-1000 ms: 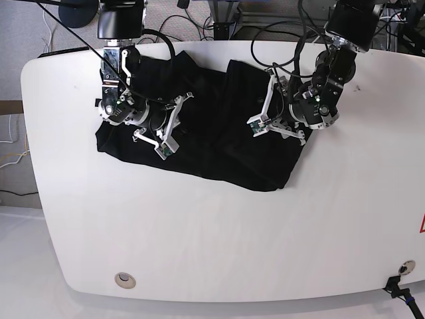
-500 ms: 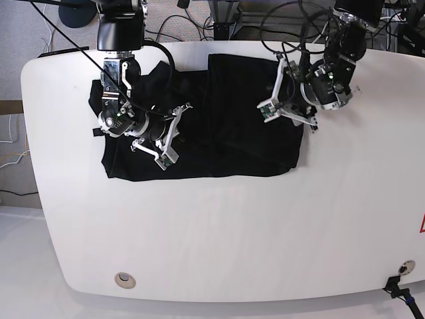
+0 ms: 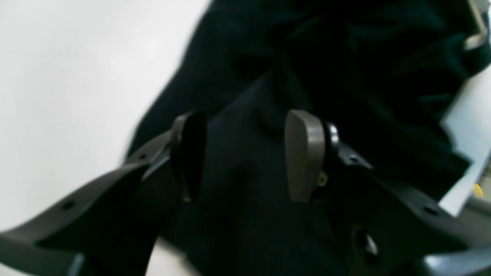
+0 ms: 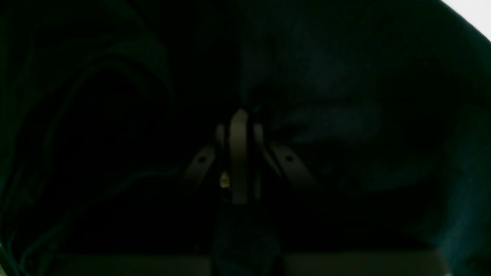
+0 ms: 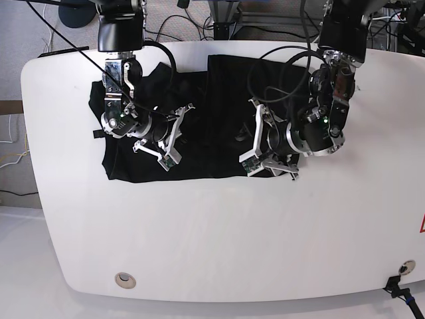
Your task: Fold the T-shirt properly
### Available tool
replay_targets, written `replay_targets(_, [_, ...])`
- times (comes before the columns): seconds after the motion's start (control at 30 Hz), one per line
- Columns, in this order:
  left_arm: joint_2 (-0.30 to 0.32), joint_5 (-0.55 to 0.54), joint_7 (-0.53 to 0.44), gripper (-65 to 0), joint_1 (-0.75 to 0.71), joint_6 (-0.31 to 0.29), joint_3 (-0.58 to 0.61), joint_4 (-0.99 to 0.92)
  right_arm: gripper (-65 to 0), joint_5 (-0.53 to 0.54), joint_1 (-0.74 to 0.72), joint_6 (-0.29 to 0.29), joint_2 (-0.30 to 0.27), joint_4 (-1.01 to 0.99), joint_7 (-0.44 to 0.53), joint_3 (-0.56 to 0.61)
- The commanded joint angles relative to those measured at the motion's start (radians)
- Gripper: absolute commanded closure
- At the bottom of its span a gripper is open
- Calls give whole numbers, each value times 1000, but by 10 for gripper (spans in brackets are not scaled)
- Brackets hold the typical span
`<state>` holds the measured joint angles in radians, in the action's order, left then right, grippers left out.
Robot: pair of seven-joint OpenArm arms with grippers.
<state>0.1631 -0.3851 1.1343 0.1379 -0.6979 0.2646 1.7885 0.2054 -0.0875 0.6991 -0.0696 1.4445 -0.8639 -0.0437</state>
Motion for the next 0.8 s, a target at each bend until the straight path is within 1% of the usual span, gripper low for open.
replay_targets(0.0, [-27, -13, -15, -309, 21, 0, -1, -34, 0, -8, -13, -1, -5, 6, -1, 5])
replay_targets(0.1, [-50, -31, -15, -309, 19, 0, 23, -88, 0, -8, -13, -1, -5, 6, -1, 5])
replay_targets(0.2, [-52, -102, -15, -309, 16, 0, 48, -100, 0, -8, -13, -1, -3, 5, -1, 5])
replay_targets(0.33, [-53, -205, -17, -309, 9, 0, 49, -102, 0, -8, -11, -1, -3, 5, -1, 5])
replay_targets(0.43, [-92, -206, -17, -309, 9, 0, 48, -111, 0, -8, -1, -1, -5, 5, -1, 5])
replay_targets(0.5, [-112, -206, -17, -309, 9, 0, 51, -154, 0, -8, 1, -1, -5, 5, -1, 5])
replay_targets(0.6, [-149, -206, -21, -309, 15, 20, 51, -240, 0, -8, 2, -1, -5, 5, -1, 5])
replay_targets(0.7, [-158, -206, -43, -309, 16, 25, 51, -281, 0, -8, 2, -1, -5, 5, -1, 5])
replay_targets(0.77, [-162, -206, -58, -309, 18, 70, 51, -296, 0, -8, 2, -1, -5, 5, -1, 5])
